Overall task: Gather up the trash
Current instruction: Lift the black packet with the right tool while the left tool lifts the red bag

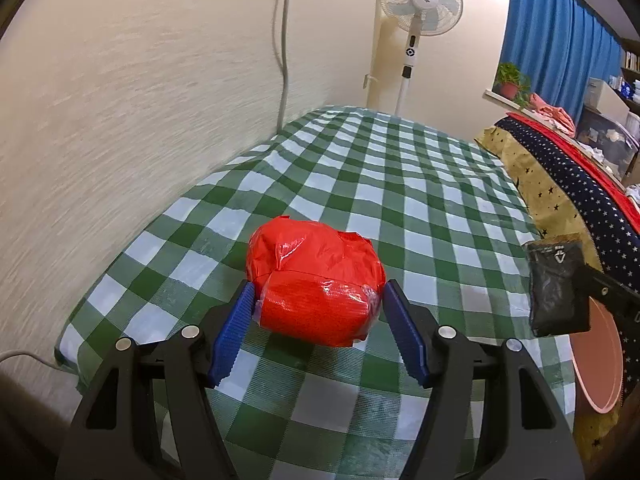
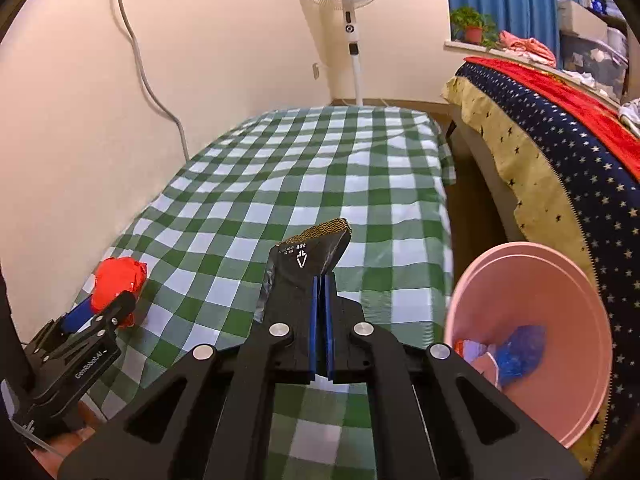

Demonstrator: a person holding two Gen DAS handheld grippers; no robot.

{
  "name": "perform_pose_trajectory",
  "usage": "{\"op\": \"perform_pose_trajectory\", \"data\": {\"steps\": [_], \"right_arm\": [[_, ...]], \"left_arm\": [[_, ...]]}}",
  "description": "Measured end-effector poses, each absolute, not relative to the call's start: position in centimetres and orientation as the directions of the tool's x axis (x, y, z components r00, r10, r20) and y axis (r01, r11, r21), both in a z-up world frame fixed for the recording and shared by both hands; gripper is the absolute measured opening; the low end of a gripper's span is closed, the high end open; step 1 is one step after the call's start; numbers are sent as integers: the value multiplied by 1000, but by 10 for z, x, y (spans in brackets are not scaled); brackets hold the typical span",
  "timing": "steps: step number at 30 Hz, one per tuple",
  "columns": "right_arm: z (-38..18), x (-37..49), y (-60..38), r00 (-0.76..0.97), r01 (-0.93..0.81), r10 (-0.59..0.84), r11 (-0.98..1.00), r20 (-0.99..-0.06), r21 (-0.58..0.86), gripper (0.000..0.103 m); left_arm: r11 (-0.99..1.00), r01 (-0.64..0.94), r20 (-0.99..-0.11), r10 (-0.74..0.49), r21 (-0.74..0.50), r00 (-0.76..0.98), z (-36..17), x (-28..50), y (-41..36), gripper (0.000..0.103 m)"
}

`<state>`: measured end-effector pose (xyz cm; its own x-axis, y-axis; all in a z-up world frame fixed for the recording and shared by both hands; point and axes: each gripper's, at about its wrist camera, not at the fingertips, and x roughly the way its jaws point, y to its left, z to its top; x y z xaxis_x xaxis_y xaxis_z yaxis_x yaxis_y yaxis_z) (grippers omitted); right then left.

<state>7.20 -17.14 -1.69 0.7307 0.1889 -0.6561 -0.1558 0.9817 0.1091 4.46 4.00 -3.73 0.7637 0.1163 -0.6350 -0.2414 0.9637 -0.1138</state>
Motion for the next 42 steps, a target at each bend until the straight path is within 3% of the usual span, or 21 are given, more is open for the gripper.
{"op": "perform_pose_trajectory", "data": {"steps": [21,42], "right_arm": [[42,11,-232,830,-78,101,995,-548,66,3],[60,-18,-354,831,245,-127,958,-541,151,4]], "left_arm": [[993,-80,-582,12,-92,813,-17,31,-24,64],[948,305,-528,-308,-95,791,-7,51,-155,64]]}}
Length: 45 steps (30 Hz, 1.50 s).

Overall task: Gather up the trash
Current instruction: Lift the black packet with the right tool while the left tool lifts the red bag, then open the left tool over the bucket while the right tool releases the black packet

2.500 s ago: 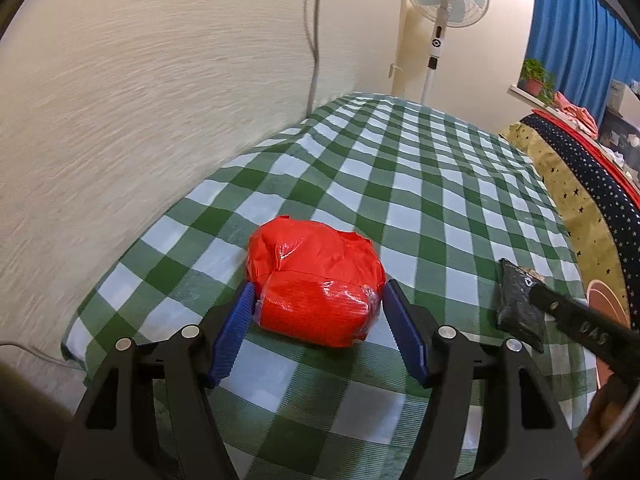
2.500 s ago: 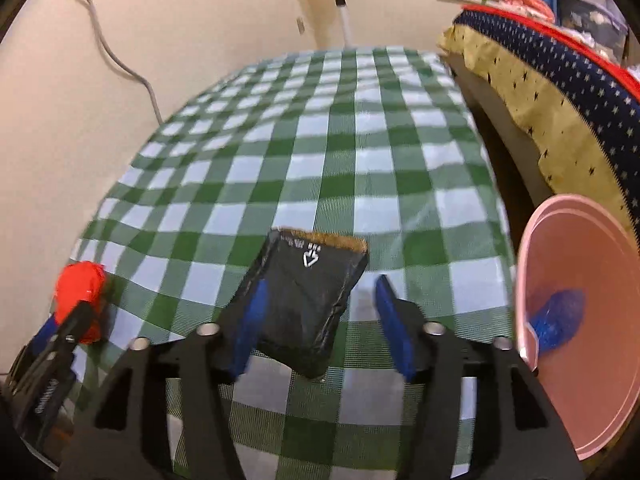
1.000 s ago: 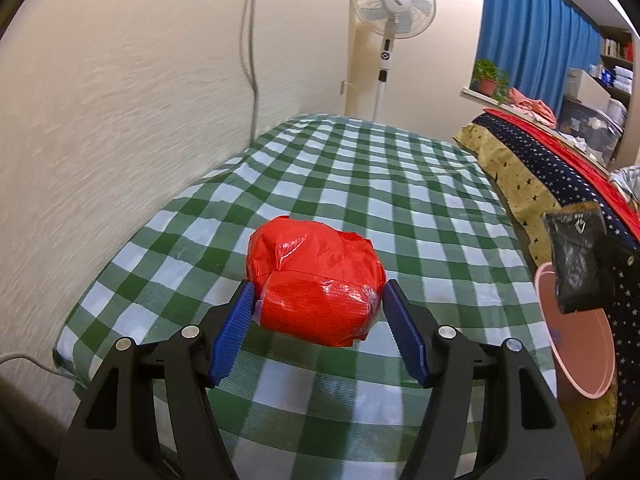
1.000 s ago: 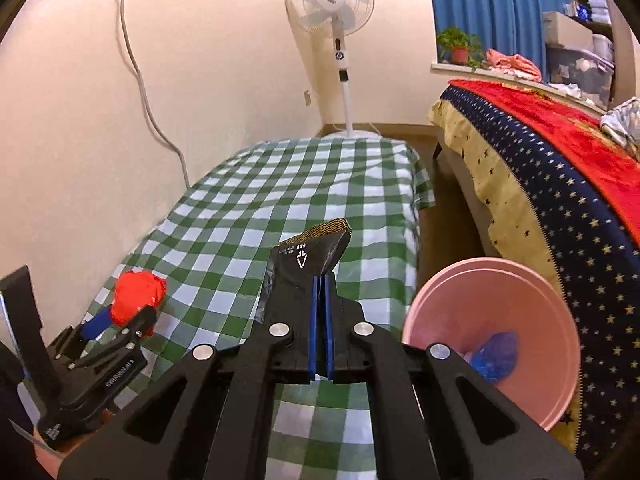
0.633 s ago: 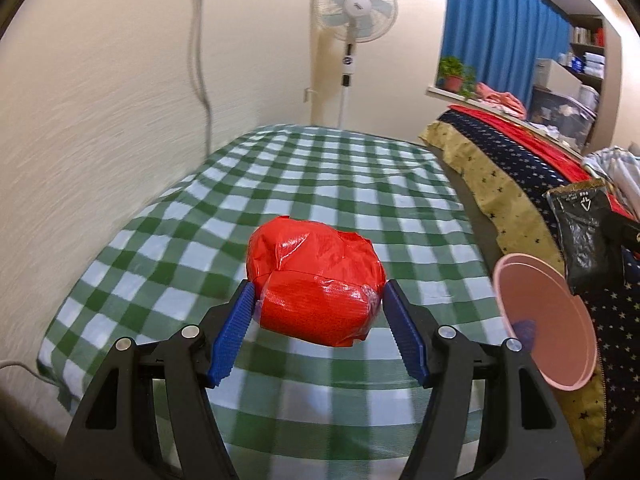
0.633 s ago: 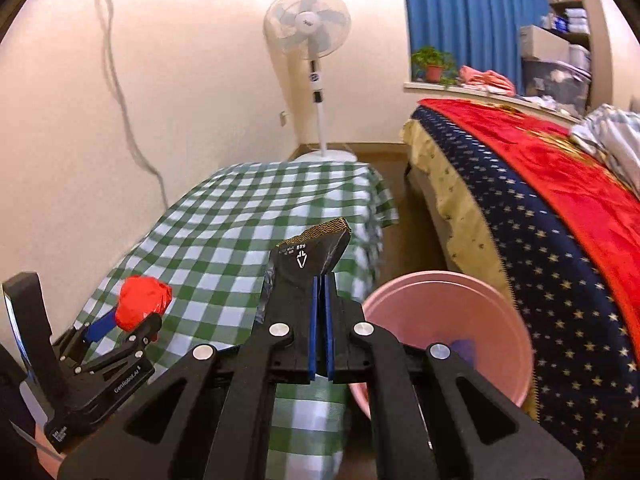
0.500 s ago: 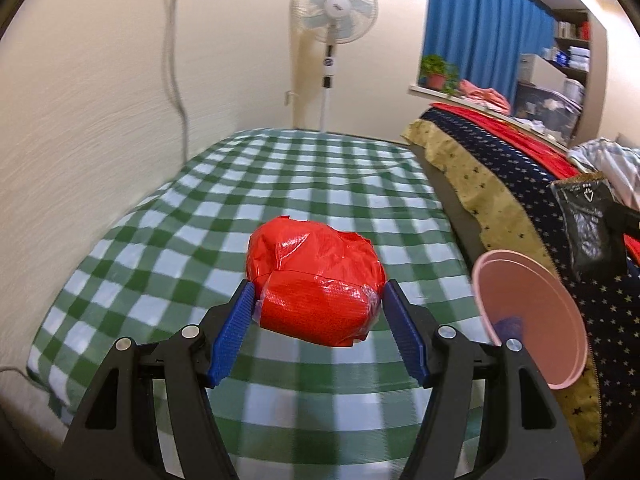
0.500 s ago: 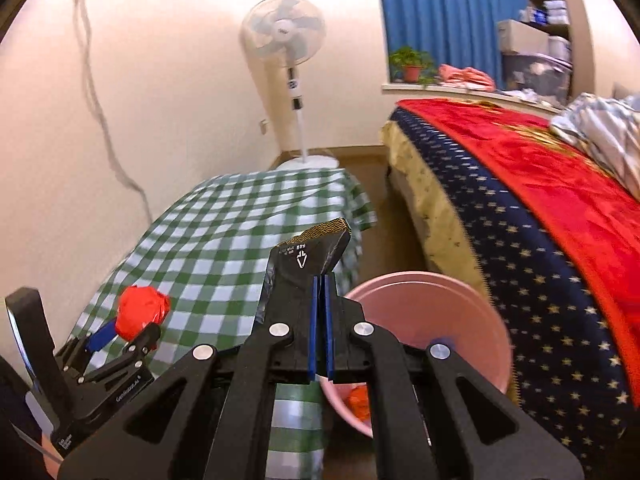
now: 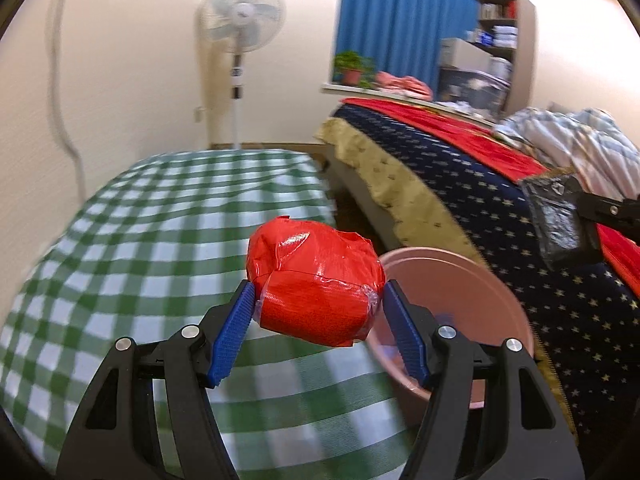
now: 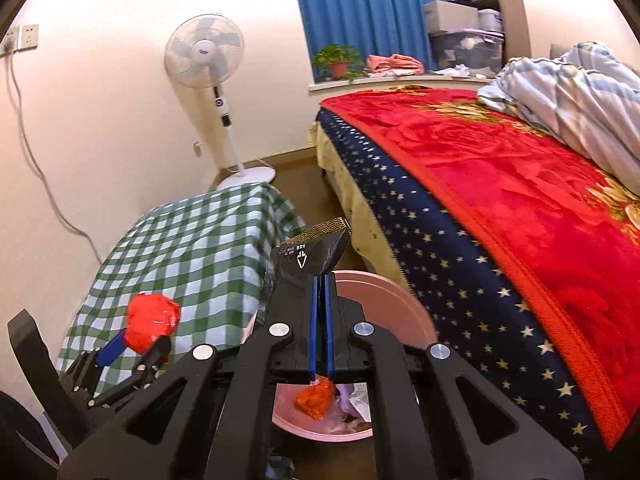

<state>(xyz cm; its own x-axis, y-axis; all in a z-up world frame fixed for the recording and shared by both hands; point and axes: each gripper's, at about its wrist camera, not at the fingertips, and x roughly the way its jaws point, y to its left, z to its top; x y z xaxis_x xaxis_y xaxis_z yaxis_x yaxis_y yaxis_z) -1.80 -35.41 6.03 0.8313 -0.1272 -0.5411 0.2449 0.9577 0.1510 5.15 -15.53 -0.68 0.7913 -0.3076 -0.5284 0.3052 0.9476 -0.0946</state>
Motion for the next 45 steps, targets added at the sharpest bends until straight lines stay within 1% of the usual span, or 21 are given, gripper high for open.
{"op": "perform_pose_trajectory", "data": {"steps": [6,12,25,26,27,29,30,32,34,40,42,44,45], "right_arm": [[56,-18,-368,814,292,-166,946,-556,145,4],[49,-12,-380,797,322,-186,936,-575,143,4],[37,1,-386,774,345,-195,927,-603,143,4],[37,1,-386,773,346,-195,927,-604,143,8],[37,1,-386,771,350,-198,926,-605,143,8],[36,1,-389,767,360,-202,921,-609,149,14],[36,1,-390,766,362,-200,920,-611,153,16],[35,0,-390,764,370,-206,916,-611,153,32],[37,-1,-390,767,374,-212,914,-605,155,39],[40,-6,-388,775,375,-213,913,-596,161,43],[43,-9,-384,781,366,-212,918,-588,155,48],[46,-13,-380,791,352,-205,923,-577,154,56],[48,-16,-377,797,344,-202,927,-570,152,58]], "left_arm": [[911,404,-533,-385,-86,754,-14,56,-191,64],[892,443,-550,-417,-93,724,-24,65,-213,64],[866,489,-576,-454,-105,680,-34,73,-231,65],[864,492,-579,-457,-107,676,-35,74,-232,65],[863,493,-580,-457,-108,674,-35,74,-232,66],[866,487,-584,-454,-113,673,-35,76,-231,73],[868,483,-583,-454,-117,674,-35,76,-229,74],[871,475,-581,-452,-125,676,-35,77,-227,75],[874,470,-578,-450,-126,681,-33,77,-227,75],[889,449,-563,-420,-96,712,-23,72,-213,75],[897,434,-555,-406,-90,726,-18,70,-204,76],[905,417,-549,-394,-89,738,-14,68,-195,79],[908,410,-547,-389,-90,741,-12,67,-191,79]]}}
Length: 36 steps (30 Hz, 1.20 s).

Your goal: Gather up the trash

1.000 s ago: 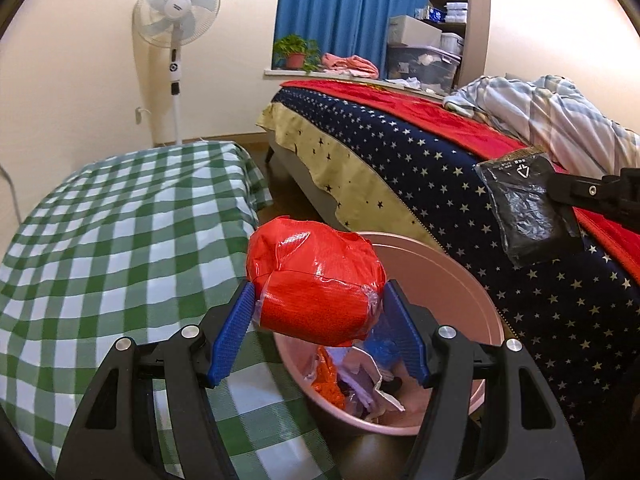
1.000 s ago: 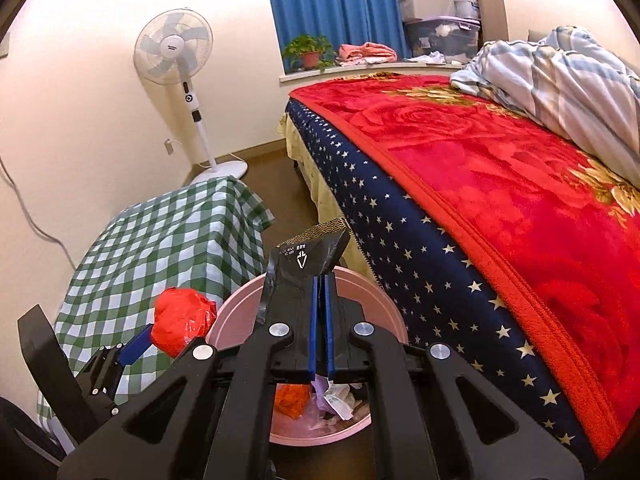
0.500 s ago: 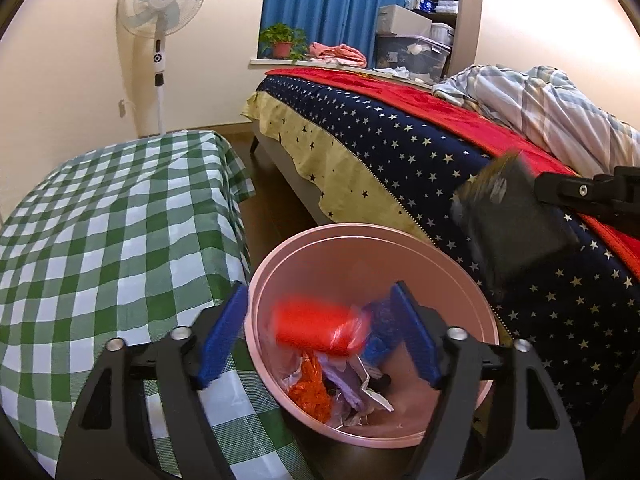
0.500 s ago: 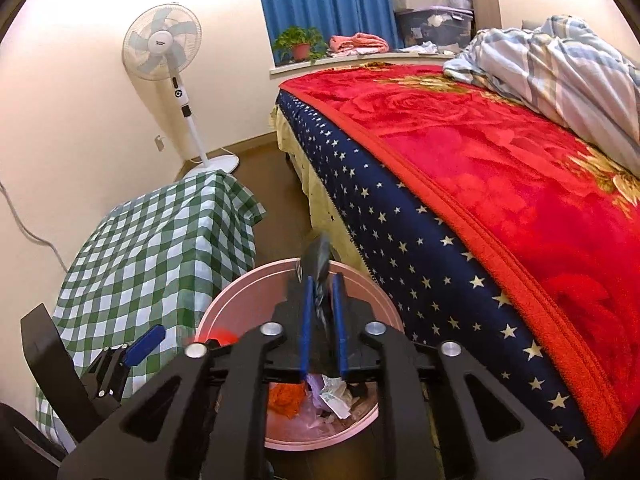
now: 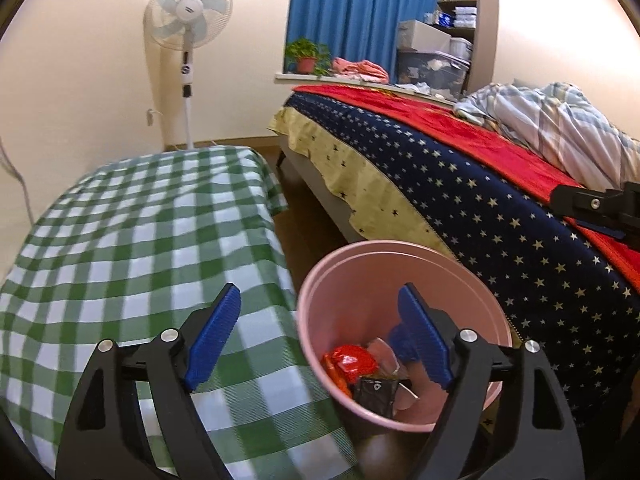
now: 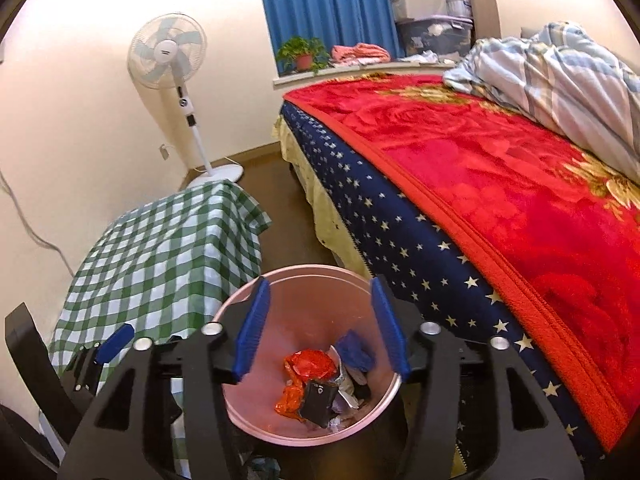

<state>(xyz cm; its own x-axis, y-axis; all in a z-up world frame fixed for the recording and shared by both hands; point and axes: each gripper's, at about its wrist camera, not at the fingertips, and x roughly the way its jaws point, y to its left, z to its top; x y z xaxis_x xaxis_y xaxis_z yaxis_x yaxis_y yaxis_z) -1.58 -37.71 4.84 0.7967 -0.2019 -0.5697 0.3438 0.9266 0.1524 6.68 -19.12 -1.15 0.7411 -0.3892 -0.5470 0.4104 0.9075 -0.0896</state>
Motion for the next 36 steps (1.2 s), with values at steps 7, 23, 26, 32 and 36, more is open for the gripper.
{"op": "perform_pose_trajectory", "data": {"steps": [7,23,26,32,36], "right_arm": [[65,-46,-349,847,266,-163,954,-506,138,83],[56,-82,-263,873,108,-46,989,-486,100,98],[53,-85,-242,876,75,-39,996,-480,56,98],[42,-82,-224,866,62,-41,998,-499,25,98],[34,-76,-218,853,69,-51,998,-519,15,98]], "left_arm": [[933,348,-530,-342,-91,776,6,46,-151,85],[981,179,-524,-190,-72,830,52,-35,-44,95],[988,133,-528,-152,-75,835,56,-46,-24,95],[994,44,-549,-91,-99,831,47,-49,-1,95],[993,28,-559,-89,-117,824,38,-44,-3,95]]}}
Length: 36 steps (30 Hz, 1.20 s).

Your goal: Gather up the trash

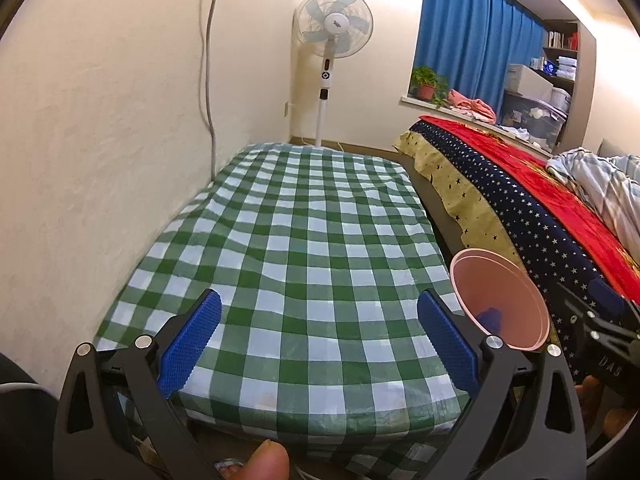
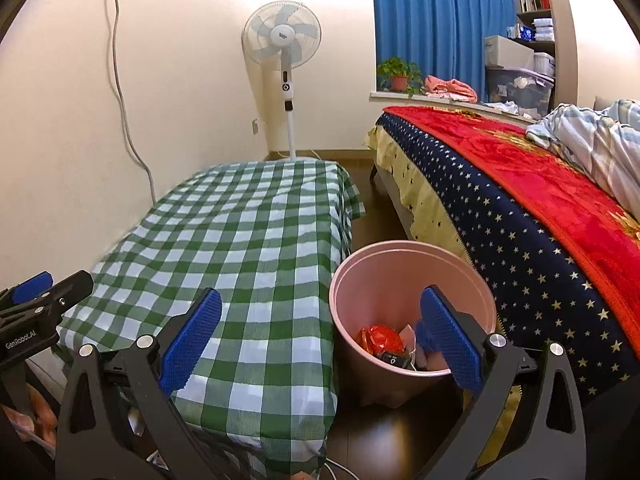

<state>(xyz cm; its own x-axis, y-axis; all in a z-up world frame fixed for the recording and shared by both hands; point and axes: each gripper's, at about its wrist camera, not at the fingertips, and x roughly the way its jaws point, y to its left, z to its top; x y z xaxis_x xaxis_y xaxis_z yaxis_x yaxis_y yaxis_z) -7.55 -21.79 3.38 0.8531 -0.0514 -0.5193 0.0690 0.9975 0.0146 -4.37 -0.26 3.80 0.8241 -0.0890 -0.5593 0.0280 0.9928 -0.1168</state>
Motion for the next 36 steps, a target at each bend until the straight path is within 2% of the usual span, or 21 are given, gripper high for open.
{"op": "perform_pose_trajectory", "data": {"steps": [16,36], "right_arm": [[17,-53,-216,825,78,-46,996,-563,32,98],[16,-51,-213,822,72,-45,997,-568,26,98]], "left_arm": [[994,29,-586,-85,-104,806,23,-36,-13,95],[993,38,-593,-96,-109,800,19,-34,-15,95]]}}
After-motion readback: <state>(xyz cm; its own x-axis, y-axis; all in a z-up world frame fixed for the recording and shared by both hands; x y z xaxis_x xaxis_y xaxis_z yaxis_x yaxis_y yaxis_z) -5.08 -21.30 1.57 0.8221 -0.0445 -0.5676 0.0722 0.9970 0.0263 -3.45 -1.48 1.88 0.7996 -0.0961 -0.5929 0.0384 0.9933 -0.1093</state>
